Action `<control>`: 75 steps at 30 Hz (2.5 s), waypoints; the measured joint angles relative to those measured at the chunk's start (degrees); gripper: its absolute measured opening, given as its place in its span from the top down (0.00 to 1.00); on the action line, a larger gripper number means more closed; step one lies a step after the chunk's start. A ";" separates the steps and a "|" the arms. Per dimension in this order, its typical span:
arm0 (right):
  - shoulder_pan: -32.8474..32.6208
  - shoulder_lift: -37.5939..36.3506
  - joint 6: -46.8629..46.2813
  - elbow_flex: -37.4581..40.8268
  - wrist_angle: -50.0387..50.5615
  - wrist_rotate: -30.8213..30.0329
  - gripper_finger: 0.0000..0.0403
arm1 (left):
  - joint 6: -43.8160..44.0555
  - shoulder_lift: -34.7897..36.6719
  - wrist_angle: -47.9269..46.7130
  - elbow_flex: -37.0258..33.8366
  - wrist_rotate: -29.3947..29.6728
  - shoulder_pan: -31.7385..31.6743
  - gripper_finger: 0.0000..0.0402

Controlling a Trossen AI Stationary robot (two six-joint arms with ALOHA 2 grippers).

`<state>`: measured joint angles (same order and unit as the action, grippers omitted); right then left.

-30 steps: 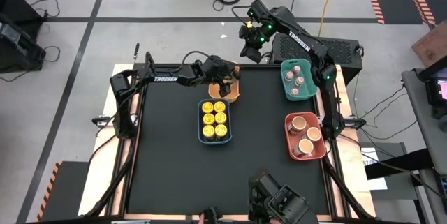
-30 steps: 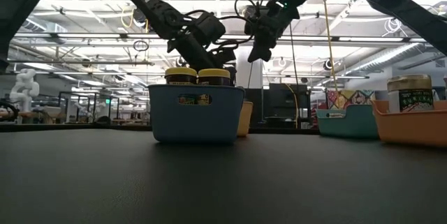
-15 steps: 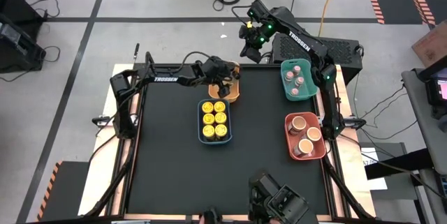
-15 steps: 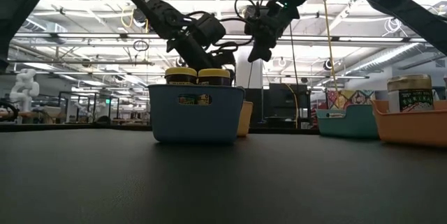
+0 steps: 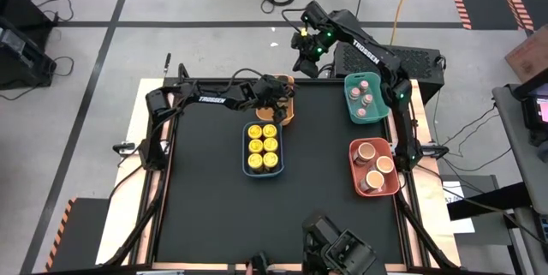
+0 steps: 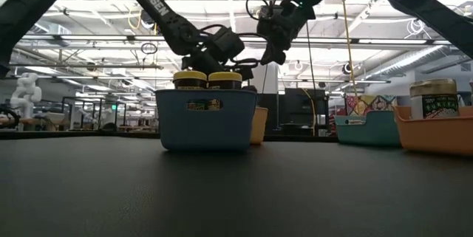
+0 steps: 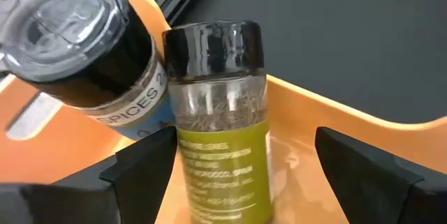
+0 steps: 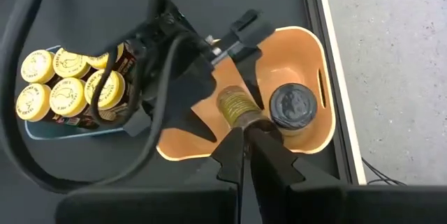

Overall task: Sort spices by type
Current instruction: Put the black seasoning bottle into the yellow bin

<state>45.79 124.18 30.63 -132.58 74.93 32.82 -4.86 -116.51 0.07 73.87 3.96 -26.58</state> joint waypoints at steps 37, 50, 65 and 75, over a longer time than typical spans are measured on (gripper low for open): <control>-0.91 0.02 1.39 0.00 0.50 -0.04 0.96 | -1.65 8.32 -6.55 -0.33 -0.58 -0.30 0.98; -0.91 0.04 1.53 0.00 0.33 -0.04 0.96 | 2.93 6.84 -9.33 -0.26 -0.93 -0.03 0.71; -0.91 0.04 0.22 0.00 -0.21 -0.04 0.96 | 6.04 6.24 -16.23 3.04 -6.50 -1.91 0.34; -0.78 0.04 1.37 0.00 0.66 0.00 0.96 | 3.04 -5.71 -31.34 17.81 -8.39 -1.38 0.34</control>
<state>45.01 124.22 32.01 -132.57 75.59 32.82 -1.81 -122.22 -31.27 91.68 -4.43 -27.96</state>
